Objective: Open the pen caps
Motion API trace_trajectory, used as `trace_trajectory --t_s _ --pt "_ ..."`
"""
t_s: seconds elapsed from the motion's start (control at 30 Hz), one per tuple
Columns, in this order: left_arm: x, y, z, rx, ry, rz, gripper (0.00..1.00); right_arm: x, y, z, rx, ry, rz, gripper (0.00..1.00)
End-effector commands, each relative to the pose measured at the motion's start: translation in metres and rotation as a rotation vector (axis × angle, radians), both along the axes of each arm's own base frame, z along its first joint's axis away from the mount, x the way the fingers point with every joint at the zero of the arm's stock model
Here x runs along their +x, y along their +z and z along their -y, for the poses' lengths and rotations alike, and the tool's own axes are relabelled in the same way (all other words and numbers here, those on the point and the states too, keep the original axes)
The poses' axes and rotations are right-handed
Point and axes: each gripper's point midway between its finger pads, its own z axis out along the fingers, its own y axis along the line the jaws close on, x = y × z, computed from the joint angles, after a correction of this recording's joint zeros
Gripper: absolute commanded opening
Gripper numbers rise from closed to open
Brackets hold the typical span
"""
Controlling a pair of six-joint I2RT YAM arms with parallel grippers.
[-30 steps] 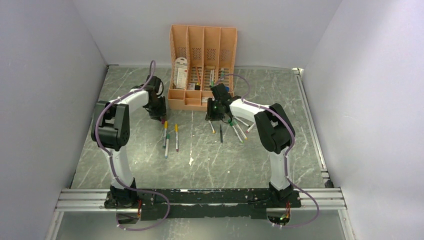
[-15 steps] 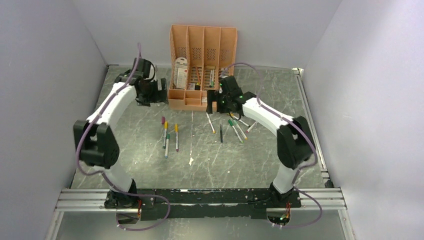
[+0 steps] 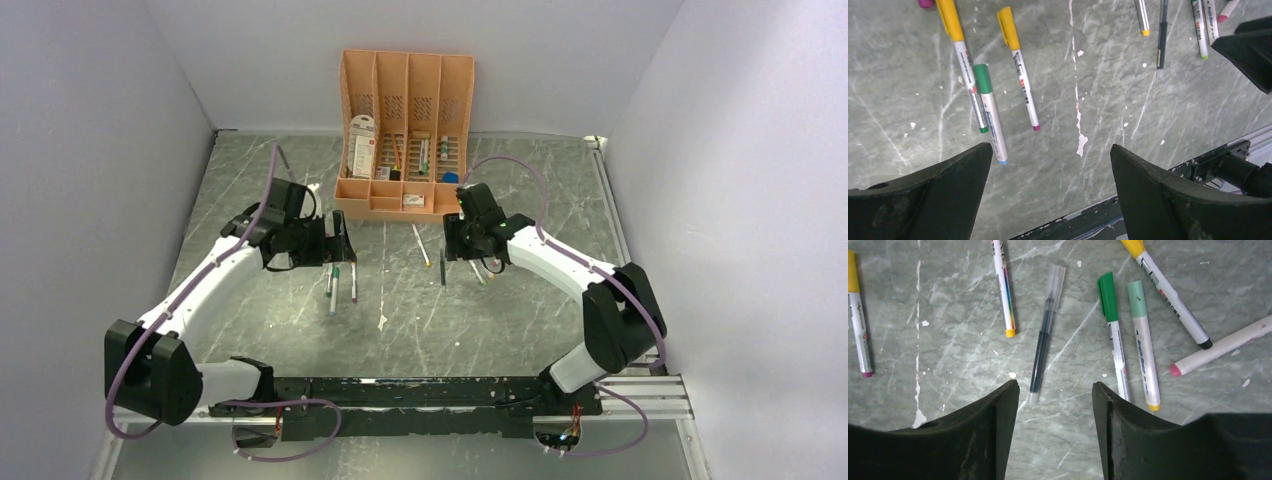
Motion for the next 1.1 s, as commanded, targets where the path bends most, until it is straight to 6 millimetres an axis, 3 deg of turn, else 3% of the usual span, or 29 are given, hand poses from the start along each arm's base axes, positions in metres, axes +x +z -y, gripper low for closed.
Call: trace_trajectory --t_s 0.0,0.23,0.63,1.07 --pt "0.001 0.014 0.019 -0.089 -0.003 0.073 1.0 0.007 -0.015 -0.004 -0.004 -0.007 -0.008 0.54" --pt "-0.003 0.009 0.025 -0.094 -0.017 0.072 1.0 0.014 -0.041 -0.012 -0.044 -0.012 -0.044 0.52" --pt "-0.002 0.006 0.03 -0.11 -0.029 0.077 1.0 0.011 -0.059 -0.024 -0.1 -0.01 -0.056 0.46" --pt "0.0 0.002 0.036 -0.14 -0.021 0.048 1.0 -0.007 -0.082 -0.021 -0.181 -0.018 -0.097 0.4"
